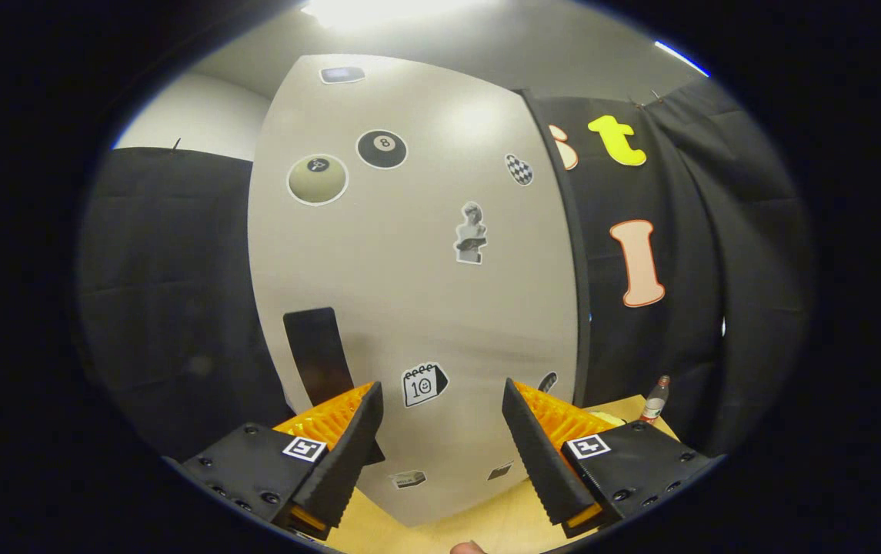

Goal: Open the shoe cabinet door, grab the shoes and put them into the shoe cabinet, then close the shoe cabinet door.

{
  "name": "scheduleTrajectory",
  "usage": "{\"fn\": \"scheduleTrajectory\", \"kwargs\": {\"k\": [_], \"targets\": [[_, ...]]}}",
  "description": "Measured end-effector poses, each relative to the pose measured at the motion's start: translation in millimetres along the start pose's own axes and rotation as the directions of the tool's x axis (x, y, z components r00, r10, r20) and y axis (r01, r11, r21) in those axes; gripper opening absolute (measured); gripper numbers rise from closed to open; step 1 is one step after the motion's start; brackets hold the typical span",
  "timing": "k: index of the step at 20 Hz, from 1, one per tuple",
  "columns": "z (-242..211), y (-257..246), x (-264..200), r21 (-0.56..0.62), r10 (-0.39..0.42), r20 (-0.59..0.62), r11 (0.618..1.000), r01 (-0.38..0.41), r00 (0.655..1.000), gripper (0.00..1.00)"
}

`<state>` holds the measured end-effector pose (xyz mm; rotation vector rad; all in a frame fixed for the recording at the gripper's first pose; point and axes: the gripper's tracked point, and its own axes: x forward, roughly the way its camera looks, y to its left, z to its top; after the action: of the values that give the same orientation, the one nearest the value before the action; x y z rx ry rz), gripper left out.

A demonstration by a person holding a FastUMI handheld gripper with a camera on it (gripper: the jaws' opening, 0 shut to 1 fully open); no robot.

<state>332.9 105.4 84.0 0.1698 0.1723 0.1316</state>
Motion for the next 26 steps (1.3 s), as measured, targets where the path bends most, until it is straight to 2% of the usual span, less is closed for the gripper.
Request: {"fn": "scheduleTrajectory", "kwargs": {"k": [6, 13, 19, 26], "targets": [[-1.3, 16.8, 1.1, -0.047, 0.02, 0.013, 0.999, -0.019, 1.0, 0.98], [-23.5, 17.3, -45.0, -0.183, 0.039, 0.006, 0.982, -0.037, 0.999, 0.98], [-42.0, 2.1, -84.0, -0.144, 0.055, -0.031, 0.988, -0.059, 0.998, 0.97], [-34.5, -18.7, -114.4, -0.123, 0.04, 0.0, 0.992, -0.039, 0.999, 0.96]]}}
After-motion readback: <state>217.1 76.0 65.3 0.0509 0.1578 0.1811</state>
